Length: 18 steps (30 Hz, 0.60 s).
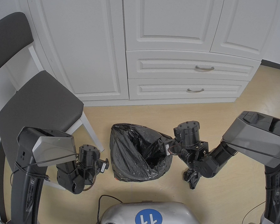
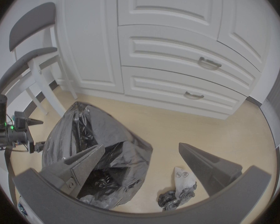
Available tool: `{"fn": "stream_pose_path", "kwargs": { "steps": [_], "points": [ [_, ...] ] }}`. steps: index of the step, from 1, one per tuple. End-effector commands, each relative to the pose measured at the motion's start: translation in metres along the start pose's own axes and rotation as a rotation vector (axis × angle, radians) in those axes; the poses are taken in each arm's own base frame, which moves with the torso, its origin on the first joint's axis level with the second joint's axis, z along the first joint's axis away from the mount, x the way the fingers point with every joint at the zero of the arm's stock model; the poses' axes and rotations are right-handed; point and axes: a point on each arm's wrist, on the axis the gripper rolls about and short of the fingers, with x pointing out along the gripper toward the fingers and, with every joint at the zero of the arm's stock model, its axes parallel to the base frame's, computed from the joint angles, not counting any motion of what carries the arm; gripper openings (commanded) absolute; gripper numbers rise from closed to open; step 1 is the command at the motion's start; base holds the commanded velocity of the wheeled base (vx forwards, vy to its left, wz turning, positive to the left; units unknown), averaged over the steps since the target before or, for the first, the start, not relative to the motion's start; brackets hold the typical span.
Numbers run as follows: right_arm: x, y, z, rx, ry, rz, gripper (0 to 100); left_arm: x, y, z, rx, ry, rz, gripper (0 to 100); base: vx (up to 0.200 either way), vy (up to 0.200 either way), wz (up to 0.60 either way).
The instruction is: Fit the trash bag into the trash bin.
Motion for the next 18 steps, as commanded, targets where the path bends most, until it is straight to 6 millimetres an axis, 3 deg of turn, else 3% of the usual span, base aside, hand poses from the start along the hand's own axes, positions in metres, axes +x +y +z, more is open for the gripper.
{"fn": "stream_pose_path", "kwargs": {
  "steps": [1, 4, 5, 9, 18],
  "points": [
    [-0.016, 0.043, 0.051, -0.012, 0.013, 0.093, 100, -0.036, 0.035, 0.017, 0.022, -0.041, -0.074, 100, 0.0, 0.0, 0.0],
    [-0.021, 0.061, 0.06, -0.012, 0.048, 0.115, 100, -0.045, 0.043, 0.02, 0.022, -0.053, -0.093, 100, 0.0, 0.0, 0.0],
    [-0.027, 0.08, 0.061, -0.032, 0.094, 0.129, 100, -0.054, 0.049, 0.023, 0.026, -0.067, -0.13, 100, 0.0, 0.0, 0.0],
    [-0.026, 0.106, 0.05, -0.084, 0.128, 0.123, 100, -0.078, 0.052, 0.027, 0.038, -0.12, -0.273, 100, 0.0, 0.0, 0.0],
    [-0.014, 0.126, 0.015, -0.182, 0.185, 0.131, 100, -0.087, 0.046, 0.029, 0.036, -0.223, -0.329, 100, 0.0, 0.0, 0.0]
  ]
}}
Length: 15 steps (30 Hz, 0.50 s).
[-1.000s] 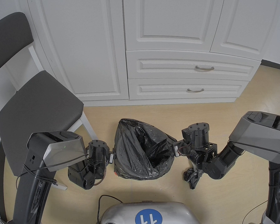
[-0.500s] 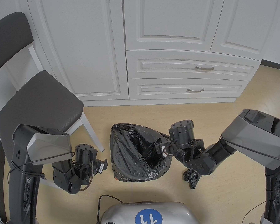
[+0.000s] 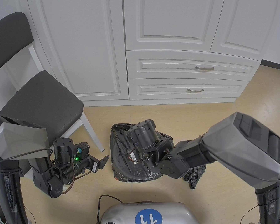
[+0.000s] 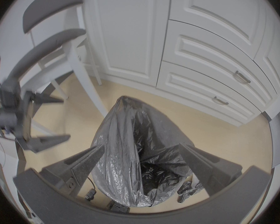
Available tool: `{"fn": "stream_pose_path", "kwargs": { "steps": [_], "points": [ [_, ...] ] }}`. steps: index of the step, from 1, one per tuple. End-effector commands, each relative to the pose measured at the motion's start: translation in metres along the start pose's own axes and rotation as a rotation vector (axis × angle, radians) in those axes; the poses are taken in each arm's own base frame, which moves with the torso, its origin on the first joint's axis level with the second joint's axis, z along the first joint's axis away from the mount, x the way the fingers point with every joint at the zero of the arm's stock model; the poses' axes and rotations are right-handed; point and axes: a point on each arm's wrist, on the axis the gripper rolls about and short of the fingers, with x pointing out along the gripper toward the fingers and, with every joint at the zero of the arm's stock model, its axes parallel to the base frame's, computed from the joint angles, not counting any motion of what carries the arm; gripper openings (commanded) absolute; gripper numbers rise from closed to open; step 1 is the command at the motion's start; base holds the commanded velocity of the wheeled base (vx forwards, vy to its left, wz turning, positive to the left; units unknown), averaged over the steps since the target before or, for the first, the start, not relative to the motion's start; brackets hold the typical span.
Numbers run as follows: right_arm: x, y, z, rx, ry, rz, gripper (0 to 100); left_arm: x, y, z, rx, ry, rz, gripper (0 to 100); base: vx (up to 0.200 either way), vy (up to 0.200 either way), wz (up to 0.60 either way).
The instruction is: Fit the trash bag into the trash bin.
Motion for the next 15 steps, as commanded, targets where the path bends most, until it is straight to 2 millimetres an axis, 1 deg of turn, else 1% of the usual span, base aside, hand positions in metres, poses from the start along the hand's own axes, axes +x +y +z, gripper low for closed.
{"fn": "stream_pose_path", "kwargs": {
  "steps": [1, 3, 4, 6, 9, 12, 15],
  "points": [
    [0.018, 0.019, -0.026, -0.072, 0.052, 0.003, 100, -0.01, -0.002, 0.004, 0.006, -0.018, -0.011, 100, 0.0, 0.0, 0.0],
    [0.024, 0.022, -0.033, -0.097, 0.062, -0.009, 100, -0.011, -0.002, 0.006, 0.007, -0.038, -0.009, 100, 0.0, 0.0, 0.0],
    [0.025, 0.022, -0.033, -0.098, 0.062, -0.009, 100, -0.011, -0.002, 0.006, 0.007, -0.04, -0.008, 100, 0.0, 0.0, 0.0],
    [0.036, 0.023, -0.036, -0.096, 0.06, -0.018, 100, -0.012, -0.005, 0.008, 0.011, -0.055, -0.012, 100, 0.0, 0.0, 0.0],
    [0.047, 0.024, -0.032, -0.069, 0.042, -0.023, 100, -0.011, -0.005, 0.007, 0.012, -0.055, -0.01, 100, 0.0, 0.0, 0.0],
    [0.053, 0.02, -0.026, -0.029, 0.025, -0.031, 100, -0.011, -0.005, 0.006, 0.011, -0.05, -0.01, 100, 0.0, 0.0, 0.0],
    [0.058, 0.015, -0.025, 0.009, 0.025, -0.026, 100, -0.011, -0.005, 0.006, 0.01, -0.054, -0.007, 100, 0.0, 0.0, 0.0]
  ]
}}
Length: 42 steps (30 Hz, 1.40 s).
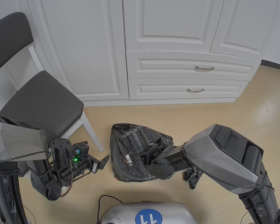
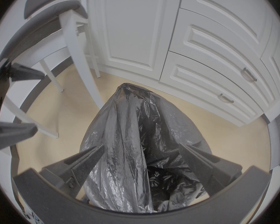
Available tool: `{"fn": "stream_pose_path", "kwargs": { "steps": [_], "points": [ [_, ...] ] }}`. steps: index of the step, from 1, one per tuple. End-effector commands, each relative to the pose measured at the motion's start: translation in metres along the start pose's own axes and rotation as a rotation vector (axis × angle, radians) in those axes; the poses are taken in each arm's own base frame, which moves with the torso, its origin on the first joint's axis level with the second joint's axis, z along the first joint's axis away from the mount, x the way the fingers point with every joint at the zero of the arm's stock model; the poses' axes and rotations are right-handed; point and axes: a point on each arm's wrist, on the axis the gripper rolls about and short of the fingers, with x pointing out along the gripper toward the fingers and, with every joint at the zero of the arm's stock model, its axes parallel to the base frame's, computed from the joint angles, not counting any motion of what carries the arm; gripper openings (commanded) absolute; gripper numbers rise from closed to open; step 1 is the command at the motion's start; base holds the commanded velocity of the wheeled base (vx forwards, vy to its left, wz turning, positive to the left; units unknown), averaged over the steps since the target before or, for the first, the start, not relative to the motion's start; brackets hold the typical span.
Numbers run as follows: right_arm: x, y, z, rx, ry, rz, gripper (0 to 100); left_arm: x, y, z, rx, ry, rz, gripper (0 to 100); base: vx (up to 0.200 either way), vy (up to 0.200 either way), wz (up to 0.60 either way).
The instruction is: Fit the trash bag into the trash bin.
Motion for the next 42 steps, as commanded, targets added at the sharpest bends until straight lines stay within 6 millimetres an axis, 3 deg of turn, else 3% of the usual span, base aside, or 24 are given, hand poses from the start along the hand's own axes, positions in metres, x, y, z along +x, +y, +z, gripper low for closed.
{"fn": "stream_pose_path", "kwargs": {
  "steps": [1, 4, 11, 22, 23, 36, 42],
  "points": [
    [0.015, -0.005, -0.007, 0.03, 0.017, 0.001, 100, 0.0, 0.0, -0.001, -0.001, 0.002, 0.002, 100, 0.0, 0.0, 0.0],
    [0.016, -0.006, -0.007, 0.051, 0.018, 0.018, 100, 0.0, 0.0, -0.001, 0.0, 0.001, 0.001, 100, 0.0, 0.0, 0.0],
    [0.018, -0.017, 0.003, 0.328, 0.079, 0.229, 100, 0.001, 0.001, 0.0, -0.001, -0.004, 0.005, 100, 0.0, 0.0, 0.0],
    [0.037, -0.029, -0.009, 0.369, 0.099, 0.219, 100, 0.002, 0.001, -0.001, -0.001, 0.0, 0.009, 100, 0.0, 0.0, 0.0],
    [0.037, -0.029, -0.009, 0.37, 0.096, 0.22, 0, 0.002, 0.001, 0.0, -0.001, -0.001, 0.011, 100, 0.0, 0.0, 0.0],
    [0.026, -0.022, 0.002, 0.388, 0.06, 0.243, 0, 0.002, 0.002, 0.0, -0.002, -0.003, 0.013, 100, 0.0, 0.0, 0.0],
    [0.0, -0.007, 0.017, 0.369, 0.033, 0.291, 0, 0.002, 0.003, 0.003, -0.002, -0.03, 0.021, 100, 0.0, 0.0, 0.0]
  ]
}}
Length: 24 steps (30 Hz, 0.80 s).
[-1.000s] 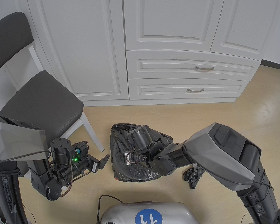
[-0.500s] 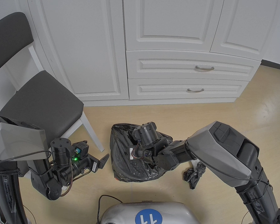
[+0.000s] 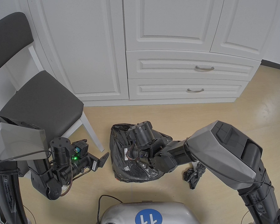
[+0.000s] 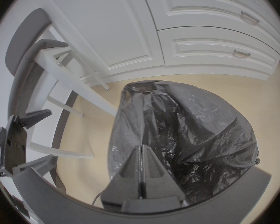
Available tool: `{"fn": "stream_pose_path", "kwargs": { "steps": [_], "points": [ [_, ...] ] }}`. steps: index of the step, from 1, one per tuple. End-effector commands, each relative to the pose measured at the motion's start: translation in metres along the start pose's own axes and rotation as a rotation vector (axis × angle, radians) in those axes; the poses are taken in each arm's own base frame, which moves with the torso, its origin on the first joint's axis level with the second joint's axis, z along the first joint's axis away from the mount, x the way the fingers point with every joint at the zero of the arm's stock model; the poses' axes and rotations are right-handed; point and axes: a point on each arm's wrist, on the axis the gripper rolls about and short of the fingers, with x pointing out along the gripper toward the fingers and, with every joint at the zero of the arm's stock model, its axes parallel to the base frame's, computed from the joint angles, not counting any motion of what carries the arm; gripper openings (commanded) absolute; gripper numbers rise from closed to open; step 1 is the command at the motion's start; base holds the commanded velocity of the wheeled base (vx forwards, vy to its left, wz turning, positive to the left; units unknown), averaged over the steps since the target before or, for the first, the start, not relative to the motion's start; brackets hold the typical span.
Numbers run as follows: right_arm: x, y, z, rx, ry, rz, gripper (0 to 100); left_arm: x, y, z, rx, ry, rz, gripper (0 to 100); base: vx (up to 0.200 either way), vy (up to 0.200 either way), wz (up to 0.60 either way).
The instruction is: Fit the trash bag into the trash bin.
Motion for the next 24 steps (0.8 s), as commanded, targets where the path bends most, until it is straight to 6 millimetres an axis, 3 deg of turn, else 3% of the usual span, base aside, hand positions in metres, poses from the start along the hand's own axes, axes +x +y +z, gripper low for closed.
{"fn": "stream_pose_path", "kwargs": {
  "steps": [1, 7, 13, 14, 21, 24],
  "points": [
    [-0.016, 0.018, 0.004, -0.016, -0.012, 0.038, 0, -0.001, 0.001, 0.001, 0.0, -0.008, 0.003, 100, 0.0, 0.0, 0.0],
    [-0.022, 0.044, -0.01, -0.058, 0.006, 0.079, 0, -0.002, 0.001, 0.003, 0.0, -0.013, 0.004, 100, 0.0, 0.0, 0.0],
    [-0.02, 0.04, -0.009, -0.07, 0.003, 0.065, 0, -0.002, 0.001, 0.002, 0.001, -0.009, 0.005, 100, 0.0, 0.0, 0.0],
    [-0.021, 0.033, -0.006, -0.071, 0.008, 0.049, 100, -0.002, 0.001, 0.002, 0.002, -0.011, 0.004, 100, 0.0, 0.0, 0.0],
    [-0.006, -0.006, 0.003, -0.046, 0.002, -0.021, 100, -0.001, 0.001, 0.0, 0.001, -0.003, 0.003, 100, 0.0, 0.0, 0.0],
    [-0.002, -0.013, 0.0, -0.044, 0.012, -0.036, 100, -0.001, 0.0, 0.0, 0.001, -0.004, 0.002, 100, 0.0, 0.0, 0.0]
  ]
}}
